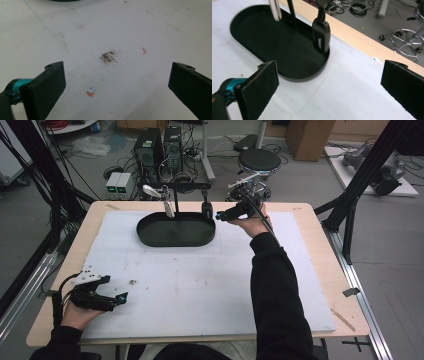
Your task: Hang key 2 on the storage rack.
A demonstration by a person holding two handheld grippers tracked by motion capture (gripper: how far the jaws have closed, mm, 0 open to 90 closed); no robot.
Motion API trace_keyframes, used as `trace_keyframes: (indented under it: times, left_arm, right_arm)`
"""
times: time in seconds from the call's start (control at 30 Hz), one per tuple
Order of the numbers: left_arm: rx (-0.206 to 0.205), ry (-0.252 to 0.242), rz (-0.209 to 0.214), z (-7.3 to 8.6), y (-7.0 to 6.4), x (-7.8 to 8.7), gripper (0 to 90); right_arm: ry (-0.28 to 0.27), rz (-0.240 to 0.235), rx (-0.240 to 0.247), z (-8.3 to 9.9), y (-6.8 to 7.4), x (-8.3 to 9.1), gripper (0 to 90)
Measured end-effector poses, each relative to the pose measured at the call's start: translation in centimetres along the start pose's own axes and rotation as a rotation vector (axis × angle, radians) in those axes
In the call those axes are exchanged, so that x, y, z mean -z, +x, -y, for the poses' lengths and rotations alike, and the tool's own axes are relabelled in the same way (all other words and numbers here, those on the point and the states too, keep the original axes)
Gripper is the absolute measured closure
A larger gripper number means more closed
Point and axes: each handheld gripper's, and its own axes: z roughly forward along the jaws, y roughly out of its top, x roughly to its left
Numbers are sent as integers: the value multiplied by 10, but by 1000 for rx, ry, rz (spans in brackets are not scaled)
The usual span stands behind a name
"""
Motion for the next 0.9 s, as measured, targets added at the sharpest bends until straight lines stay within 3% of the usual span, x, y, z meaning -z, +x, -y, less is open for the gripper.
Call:
trace_keyframes:
  times: [0.13,0.4,0.7,0.9]
  left_arm:
    - [-7,5,0,0,0,0,17]
    - [1,1,4,0,1,1,17]
    - [8,6,8,0,-1,0,17]
    - [4,0,13,0,-2,2,17]
  right_arm:
    - [-10,6,-12,11,-6,7,7]
    - [-12,-25,-5,39,-15,16,8]
    - [-22,-16,22,69,-13,28,7]
    - [-36,-14,4,95,-15,34,7]
